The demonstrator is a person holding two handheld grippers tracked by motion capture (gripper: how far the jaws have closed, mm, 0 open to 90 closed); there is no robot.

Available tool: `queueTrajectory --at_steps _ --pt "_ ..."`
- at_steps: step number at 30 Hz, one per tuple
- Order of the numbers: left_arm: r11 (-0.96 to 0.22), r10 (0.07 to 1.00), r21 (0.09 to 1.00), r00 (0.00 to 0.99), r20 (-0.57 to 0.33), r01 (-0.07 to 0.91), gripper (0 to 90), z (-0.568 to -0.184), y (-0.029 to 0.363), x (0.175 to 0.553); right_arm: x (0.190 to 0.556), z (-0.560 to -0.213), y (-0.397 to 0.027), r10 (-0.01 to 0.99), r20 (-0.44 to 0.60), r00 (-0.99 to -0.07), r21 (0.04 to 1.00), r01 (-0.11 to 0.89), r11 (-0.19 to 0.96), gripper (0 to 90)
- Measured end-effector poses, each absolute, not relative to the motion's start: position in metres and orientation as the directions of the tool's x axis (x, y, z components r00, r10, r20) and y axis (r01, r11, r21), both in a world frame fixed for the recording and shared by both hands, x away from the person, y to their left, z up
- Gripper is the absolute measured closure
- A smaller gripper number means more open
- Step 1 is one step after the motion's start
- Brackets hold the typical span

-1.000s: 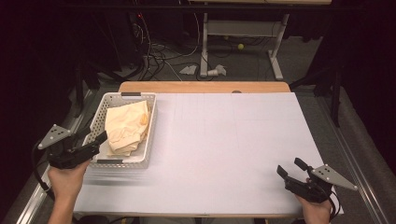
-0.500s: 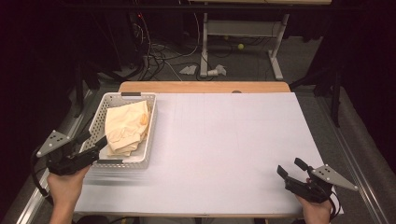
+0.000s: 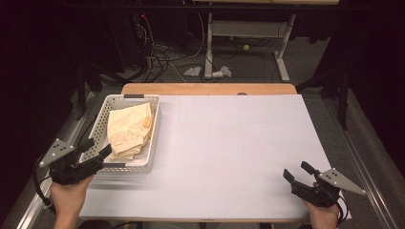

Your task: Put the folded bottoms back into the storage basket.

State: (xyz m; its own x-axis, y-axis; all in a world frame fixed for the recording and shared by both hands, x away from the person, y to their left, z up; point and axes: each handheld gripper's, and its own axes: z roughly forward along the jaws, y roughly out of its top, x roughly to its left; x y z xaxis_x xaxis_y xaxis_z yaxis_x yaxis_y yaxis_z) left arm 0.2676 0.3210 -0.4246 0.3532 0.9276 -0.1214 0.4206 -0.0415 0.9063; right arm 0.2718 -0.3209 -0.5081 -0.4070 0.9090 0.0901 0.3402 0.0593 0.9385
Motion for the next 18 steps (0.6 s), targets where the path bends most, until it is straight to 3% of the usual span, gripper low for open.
queueTrajectory --at_steps 18 --pt "-0.040 0.923 0.900 0.362 -0.134 0.435 31.4 -0.440 0.315 0.261 0.271 -0.508 -0.321 0.909 0.092 -0.407 0.939 0.339 0.057 24.5"
